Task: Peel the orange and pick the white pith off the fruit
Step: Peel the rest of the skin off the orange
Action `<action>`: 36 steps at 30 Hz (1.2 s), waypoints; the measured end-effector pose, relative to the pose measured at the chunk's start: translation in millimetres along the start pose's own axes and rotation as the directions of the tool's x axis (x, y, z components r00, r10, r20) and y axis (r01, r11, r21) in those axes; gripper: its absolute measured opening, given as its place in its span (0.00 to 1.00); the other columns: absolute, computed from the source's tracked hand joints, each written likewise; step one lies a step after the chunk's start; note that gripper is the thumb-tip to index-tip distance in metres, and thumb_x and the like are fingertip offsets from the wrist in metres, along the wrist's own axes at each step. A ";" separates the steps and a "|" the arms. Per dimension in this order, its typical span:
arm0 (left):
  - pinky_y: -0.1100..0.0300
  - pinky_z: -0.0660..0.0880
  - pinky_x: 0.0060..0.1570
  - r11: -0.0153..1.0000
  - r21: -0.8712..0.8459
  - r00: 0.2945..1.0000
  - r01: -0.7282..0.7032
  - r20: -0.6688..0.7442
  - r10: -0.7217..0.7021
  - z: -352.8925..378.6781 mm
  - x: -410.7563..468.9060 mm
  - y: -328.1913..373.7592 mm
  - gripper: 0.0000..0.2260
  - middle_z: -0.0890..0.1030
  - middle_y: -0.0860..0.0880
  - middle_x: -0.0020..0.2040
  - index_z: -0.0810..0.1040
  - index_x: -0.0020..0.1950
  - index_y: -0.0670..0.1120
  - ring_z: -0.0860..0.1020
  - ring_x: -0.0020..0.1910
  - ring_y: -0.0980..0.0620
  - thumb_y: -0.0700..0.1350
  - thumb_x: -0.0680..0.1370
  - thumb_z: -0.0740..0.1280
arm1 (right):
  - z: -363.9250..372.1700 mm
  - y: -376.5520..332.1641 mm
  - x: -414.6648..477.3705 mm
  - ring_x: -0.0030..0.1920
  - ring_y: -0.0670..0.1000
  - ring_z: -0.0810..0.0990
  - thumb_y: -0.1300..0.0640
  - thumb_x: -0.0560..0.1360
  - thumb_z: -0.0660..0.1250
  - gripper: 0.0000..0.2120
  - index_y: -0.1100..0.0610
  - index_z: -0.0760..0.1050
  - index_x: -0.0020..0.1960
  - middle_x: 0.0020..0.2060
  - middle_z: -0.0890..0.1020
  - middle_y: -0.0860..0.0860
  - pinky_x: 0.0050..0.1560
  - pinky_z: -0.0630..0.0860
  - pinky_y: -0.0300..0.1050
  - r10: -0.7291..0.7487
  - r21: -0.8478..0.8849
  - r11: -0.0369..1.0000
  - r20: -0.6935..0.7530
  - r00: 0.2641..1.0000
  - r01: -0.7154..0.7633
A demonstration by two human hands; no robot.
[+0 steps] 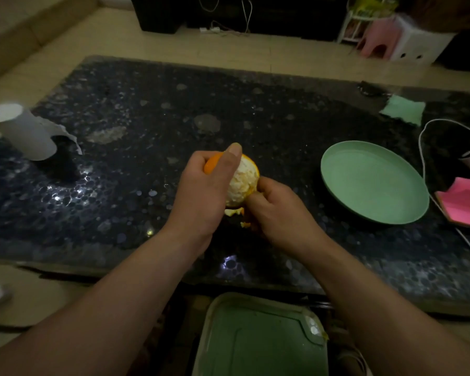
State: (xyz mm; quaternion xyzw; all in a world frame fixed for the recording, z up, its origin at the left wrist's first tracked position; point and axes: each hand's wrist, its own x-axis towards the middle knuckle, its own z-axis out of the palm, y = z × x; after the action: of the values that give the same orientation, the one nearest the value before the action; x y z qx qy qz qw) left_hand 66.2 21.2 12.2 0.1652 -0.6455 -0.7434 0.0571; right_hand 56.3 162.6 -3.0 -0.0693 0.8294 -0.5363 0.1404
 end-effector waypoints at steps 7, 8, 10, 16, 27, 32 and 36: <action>0.59 0.82 0.45 0.994 0.097 0.998 -0.053 0.029 0.050 -1.8 -2.1 0.6 0.17 0.85 0.49 0.52 0.79 0.59 0.49 0.85 0.48 0.54 0.60 0.80 0.72 | -1.6 -0.1 -1.5 0.31 0.49 0.80 0.53 0.83 0.61 0.11 0.56 0.79 0.49 0.34 0.83 0.51 0.33 0.74 0.49 0.054 0.016 0.998 0.075 0.996 -0.055; 0.60 0.81 0.44 0.991 0.117 0.997 -0.068 0.038 0.064 -1.8 -3.0 0.6 0.17 0.85 0.49 0.52 0.79 0.59 0.50 0.85 0.48 0.54 0.61 0.79 0.72 | -1.5 -0.1 -1.9 0.31 0.49 0.80 0.52 0.82 0.62 0.11 0.56 0.79 0.49 0.34 0.83 0.51 0.34 0.75 0.50 0.057 0.033 0.998 0.077 0.995 -0.059; 0.61 0.81 0.44 0.988 0.133 0.996 -0.075 0.050 0.069 -0.7 -3.0 -0.2 0.17 0.85 0.49 0.53 0.79 0.59 0.51 0.85 0.49 0.53 0.62 0.79 0.72 | 0.6 1.6 -2.7 0.31 0.50 0.79 0.49 0.78 0.62 0.12 0.56 0.79 0.48 0.32 0.82 0.51 0.36 0.75 0.53 0.037 0.056 0.998 0.041 0.998 -0.039; 0.49 0.83 0.50 0.963 -0.183 0.980 0.198 0.050 -0.192 -1.5 3.8 6.9 0.20 0.87 0.45 0.50 0.82 0.57 0.44 0.87 0.48 0.47 0.61 0.82 0.69 | 1.0 1.8 -6.3 0.29 0.48 0.76 0.60 0.82 0.63 0.09 0.55 0.77 0.44 0.31 0.81 0.51 0.29 0.70 0.43 0.021 0.176 0.984 -0.006 1.000 -0.020; 0.53 0.84 0.46 0.740 -0.474 0.870 0.477 0.136 -0.474 -28.7 17.4 8.2 0.30 0.88 0.40 0.54 0.82 0.66 0.45 0.87 0.45 0.40 0.68 0.79 0.65 | -5.8 7.3 4.1 0.30 0.43 0.77 0.55 0.87 0.58 0.13 0.55 0.81 0.52 0.37 0.83 0.50 0.31 0.73 0.41 0.122 0.089 0.989 -0.029 0.992 -0.119; 0.50 0.85 0.45 0.774 -0.452 0.887 0.444 0.097 -0.452 -24.9 15.9 6.8 0.30 0.88 0.39 0.55 0.81 0.68 0.45 0.87 0.51 0.37 0.67 0.78 0.69 | 1.7 32.4 10.1 0.56 0.46 0.79 0.47 0.85 0.62 0.13 0.45 0.82 0.65 0.56 0.76 0.42 0.58 0.78 0.47 -0.182 -0.503 0.855 -0.058 0.982 0.129; 0.46 0.82 0.61 0.821 -0.401 0.910 0.407 0.102 -0.401 -19.7 13.8 5.2 0.28 0.88 0.41 0.57 0.82 0.66 0.44 0.87 0.54 0.43 0.65 0.80 0.67 | 1.6 16.4 3.2 0.44 0.44 0.82 0.38 0.83 0.63 0.16 0.48 0.81 0.48 0.44 0.83 0.46 0.45 0.78 0.45 -0.085 -0.158 0.985 -0.070 0.994 0.073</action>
State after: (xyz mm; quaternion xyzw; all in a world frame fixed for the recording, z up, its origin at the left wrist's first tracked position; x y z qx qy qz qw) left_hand 58.9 -2.3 12.8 0.2771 -0.4239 -0.8592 -0.0722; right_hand 54.3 167.2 -19.1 -0.0924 0.8701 -0.4773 0.0812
